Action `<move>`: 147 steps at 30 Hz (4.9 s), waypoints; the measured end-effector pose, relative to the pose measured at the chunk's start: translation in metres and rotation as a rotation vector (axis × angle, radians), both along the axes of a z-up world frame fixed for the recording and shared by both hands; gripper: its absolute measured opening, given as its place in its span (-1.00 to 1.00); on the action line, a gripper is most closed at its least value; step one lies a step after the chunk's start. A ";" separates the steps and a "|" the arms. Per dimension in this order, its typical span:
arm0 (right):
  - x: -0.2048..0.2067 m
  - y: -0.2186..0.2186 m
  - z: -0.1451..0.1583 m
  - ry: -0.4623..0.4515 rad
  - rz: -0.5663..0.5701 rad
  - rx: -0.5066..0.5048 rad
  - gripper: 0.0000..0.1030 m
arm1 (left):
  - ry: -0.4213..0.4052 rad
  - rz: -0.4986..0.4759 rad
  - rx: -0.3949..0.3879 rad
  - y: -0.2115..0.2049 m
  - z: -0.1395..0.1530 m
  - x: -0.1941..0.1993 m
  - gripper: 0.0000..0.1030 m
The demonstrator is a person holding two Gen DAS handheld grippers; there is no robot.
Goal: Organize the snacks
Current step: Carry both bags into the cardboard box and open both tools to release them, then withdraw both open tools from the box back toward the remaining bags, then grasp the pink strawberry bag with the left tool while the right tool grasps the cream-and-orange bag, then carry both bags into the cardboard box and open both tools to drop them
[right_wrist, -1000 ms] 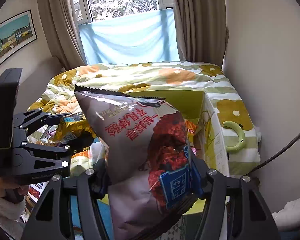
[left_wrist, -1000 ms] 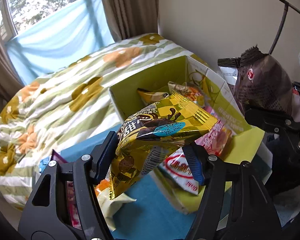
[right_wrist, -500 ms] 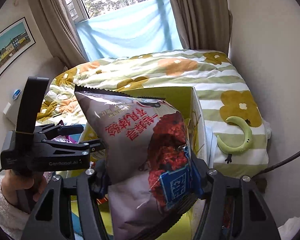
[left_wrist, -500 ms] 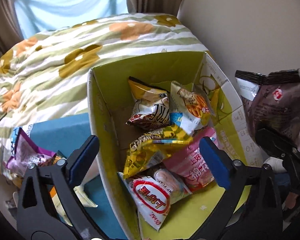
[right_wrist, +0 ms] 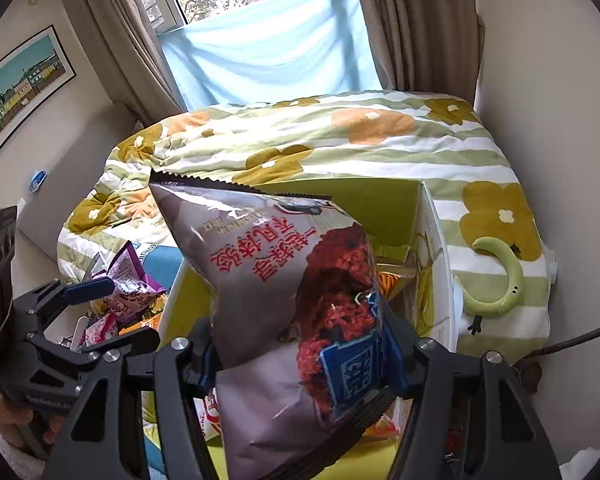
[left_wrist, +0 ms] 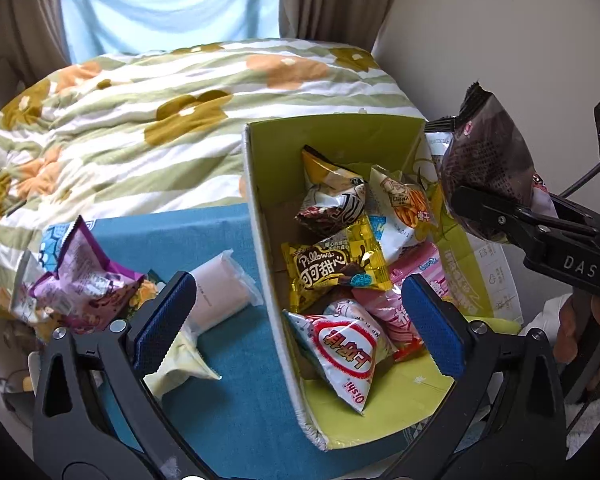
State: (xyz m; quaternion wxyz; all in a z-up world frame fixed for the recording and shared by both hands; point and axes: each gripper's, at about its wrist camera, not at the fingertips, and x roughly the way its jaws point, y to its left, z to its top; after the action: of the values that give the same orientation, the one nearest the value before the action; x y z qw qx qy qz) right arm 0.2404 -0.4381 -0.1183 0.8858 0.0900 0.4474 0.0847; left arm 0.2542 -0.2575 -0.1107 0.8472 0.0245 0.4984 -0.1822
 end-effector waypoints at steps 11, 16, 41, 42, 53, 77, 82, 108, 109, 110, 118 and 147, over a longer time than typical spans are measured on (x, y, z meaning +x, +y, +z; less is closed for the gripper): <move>0.026 0.033 -0.020 0.035 0.044 0.079 0.77 | 0.003 0.090 0.014 0.043 -0.005 -0.016 0.98; 0.003 0.032 -0.016 -0.010 0.025 0.088 0.99 | 0.021 0.114 -0.003 0.053 -0.014 -0.029 0.98; -0.055 0.071 0.022 -0.117 0.138 -0.006 0.99 | -0.075 0.389 0.001 0.147 0.015 -0.132 0.98; -0.057 0.078 0.023 -0.121 0.150 -0.005 0.99 | -0.079 0.403 -0.001 0.155 0.016 -0.135 0.98; -0.068 0.174 0.015 -0.106 0.212 0.022 0.99 | -0.068 0.430 -0.037 0.255 0.010 -0.126 0.98; -0.036 0.293 -0.103 0.191 -0.306 0.125 0.99 | 0.133 0.207 -0.130 0.337 -0.116 -0.027 0.97; -0.030 0.295 -0.128 0.223 -0.384 0.138 0.99 | 0.169 0.161 -0.123 0.329 -0.145 -0.015 0.90; 0.006 0.290 -0.172 0.288 -0.523 0.111 0.80 | 0.239 0.063 -0.067 0.317 -0.174 -0.014 0.10; 0.005 0.290 -0.172 0.289 -0.517 0.115 0.77 | 0.238 0.062 -0.065 0.317 -0.174 -0.015 0.10; 0.004 0.290 -0.172 0.287 -0.513 0.112 0.74 | 0.239 0.062 -0.064 0.317 -0.173 -0.015 0.10; -0.005 0.297 -0.162 0.271 -0.450 0.083 0.30 | 0.239 0.063 -0.052 0.317 -0.171 -0.021 0.04; -0.087 0.227 0.001 -0.084 -0.365 0.019 0.25 | 0.016 -0.106 -0.191 0.195 -0.004 -0.027 0.02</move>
State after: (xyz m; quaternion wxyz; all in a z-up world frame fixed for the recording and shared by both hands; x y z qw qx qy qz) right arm 0.1539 -0.2106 -0.1171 0.9034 0.1742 0.3855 -0.0695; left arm 0.2270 -0.0624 -0.1150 0.8310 -0.0316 0.4834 -0.2734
